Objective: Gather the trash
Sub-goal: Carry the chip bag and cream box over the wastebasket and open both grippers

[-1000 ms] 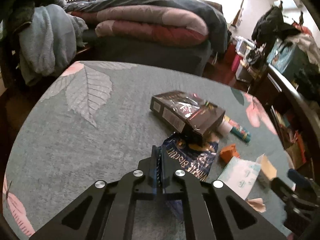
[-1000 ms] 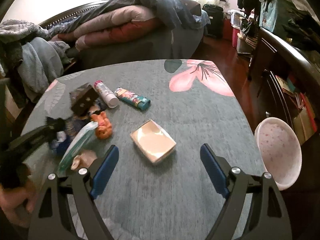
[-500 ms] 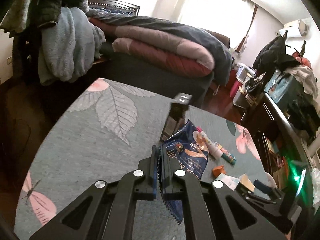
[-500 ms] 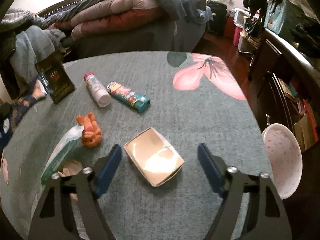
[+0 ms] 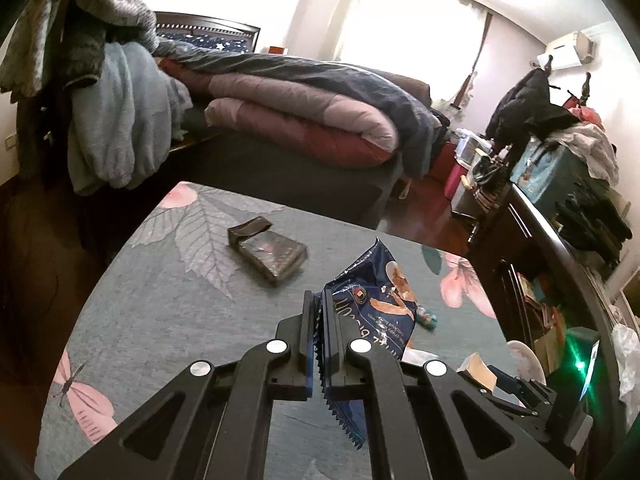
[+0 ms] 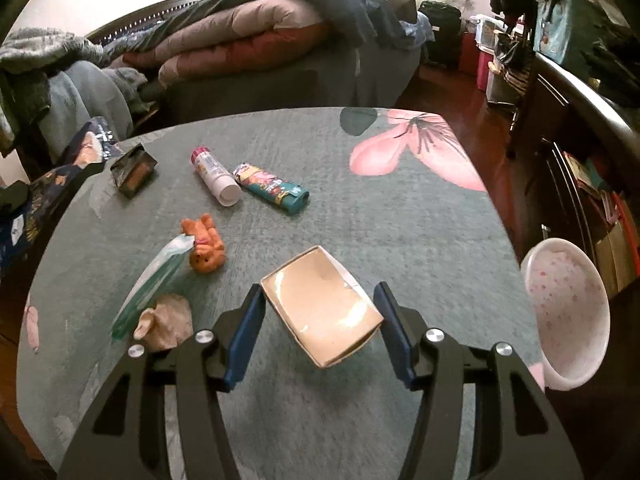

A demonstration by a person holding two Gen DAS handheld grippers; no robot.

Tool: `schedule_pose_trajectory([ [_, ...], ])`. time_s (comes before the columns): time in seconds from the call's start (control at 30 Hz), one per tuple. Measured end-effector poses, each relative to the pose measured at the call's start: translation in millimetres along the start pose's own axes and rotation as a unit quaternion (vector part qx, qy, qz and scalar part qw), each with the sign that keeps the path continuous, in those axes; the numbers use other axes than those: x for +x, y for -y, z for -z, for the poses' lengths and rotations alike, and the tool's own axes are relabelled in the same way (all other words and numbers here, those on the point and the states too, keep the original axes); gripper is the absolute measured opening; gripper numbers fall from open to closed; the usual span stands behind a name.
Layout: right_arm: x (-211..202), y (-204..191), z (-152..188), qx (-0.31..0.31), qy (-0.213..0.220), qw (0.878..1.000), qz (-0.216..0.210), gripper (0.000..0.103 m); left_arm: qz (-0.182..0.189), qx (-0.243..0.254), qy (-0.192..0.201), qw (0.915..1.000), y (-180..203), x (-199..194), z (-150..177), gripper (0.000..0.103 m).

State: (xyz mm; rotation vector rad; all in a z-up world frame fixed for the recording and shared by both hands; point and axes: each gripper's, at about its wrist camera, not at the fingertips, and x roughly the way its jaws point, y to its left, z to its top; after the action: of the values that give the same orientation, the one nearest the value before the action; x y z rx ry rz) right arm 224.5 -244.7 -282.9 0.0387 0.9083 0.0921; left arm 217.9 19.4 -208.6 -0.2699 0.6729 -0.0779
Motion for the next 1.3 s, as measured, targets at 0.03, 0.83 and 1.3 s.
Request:
schedule_pose_trajectory([
  [0.03,-5,3,2,0.003,0.002,1.000,0.000,0.056,0.004,0.004,0.000,1.0000,5,-1,0,0.004],
  [0.83,-82,89,44,0.077,0.052,0.996,0.011,0.057,0.082,0.107,0.010,0.9908,131,-25,15,0.004],
  [1.3,-102,167,64,0.153,0.067,0.984,0.059,0.057,0.144,0.177,-0.010,0.9736,223,-3,35,0.004],
])
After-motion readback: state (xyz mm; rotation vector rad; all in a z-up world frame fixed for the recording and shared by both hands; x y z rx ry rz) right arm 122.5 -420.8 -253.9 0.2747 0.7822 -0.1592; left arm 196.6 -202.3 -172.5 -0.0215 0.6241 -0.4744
